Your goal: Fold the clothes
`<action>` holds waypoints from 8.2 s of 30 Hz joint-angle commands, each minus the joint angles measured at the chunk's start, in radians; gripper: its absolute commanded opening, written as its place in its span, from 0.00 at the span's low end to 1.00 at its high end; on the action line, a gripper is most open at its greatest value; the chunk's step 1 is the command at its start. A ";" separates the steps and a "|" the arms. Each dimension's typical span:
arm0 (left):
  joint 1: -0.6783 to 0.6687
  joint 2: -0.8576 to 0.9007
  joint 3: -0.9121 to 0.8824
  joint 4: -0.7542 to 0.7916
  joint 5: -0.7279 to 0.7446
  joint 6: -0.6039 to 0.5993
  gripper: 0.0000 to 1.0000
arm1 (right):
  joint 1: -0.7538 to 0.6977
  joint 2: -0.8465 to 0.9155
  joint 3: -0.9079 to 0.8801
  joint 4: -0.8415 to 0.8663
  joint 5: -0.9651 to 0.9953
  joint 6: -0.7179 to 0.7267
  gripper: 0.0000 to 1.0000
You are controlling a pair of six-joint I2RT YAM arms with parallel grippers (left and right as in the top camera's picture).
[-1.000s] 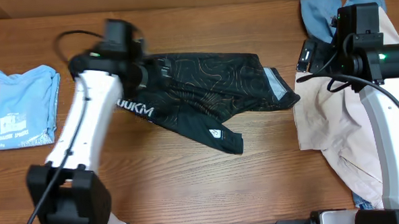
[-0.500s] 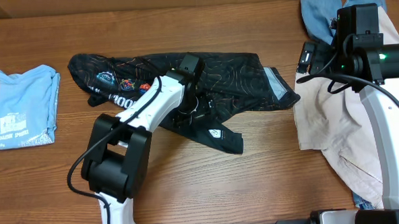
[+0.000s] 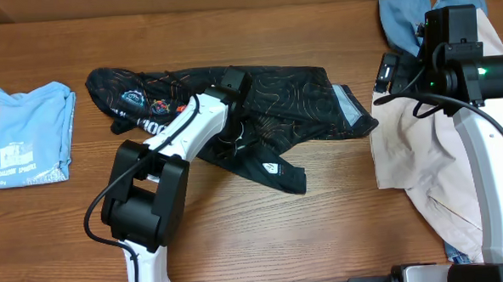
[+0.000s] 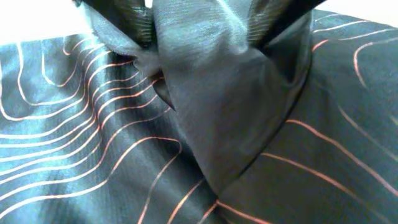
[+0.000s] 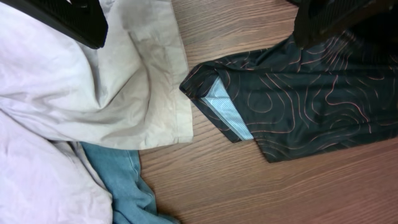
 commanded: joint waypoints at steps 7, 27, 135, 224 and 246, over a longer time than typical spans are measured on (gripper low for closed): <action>0.003 -0.002 -0.003 -0.002 -0.017 -0.003 0.04 | -0.005 -0.001 0.013 0.004 0.002 -0.002 1.00; 0.047 -0.043 0.176 -0.360 -0.201 0.104 0.04 | -0.005 0.022 -0.056 -0.037 0.002 0.006 1.00; 0.317 -0.372 0.175 -0.536 -0.324 0.147 0.04 | 0.399 0.179 -0.674 0.551 -0.004 0.103 0.06; 0.723 -0.671 0.613 -0.607 -0.153 0.396 0.04 | 0.068 -0.140 0.190 -0.110 0.159 0.074 0.04; 0.935 -0.723 0.997 -0.513 0.189 0.476 0.04 | 0.069 -0.162 0.686 -0.211 0.090 -0.029 0.04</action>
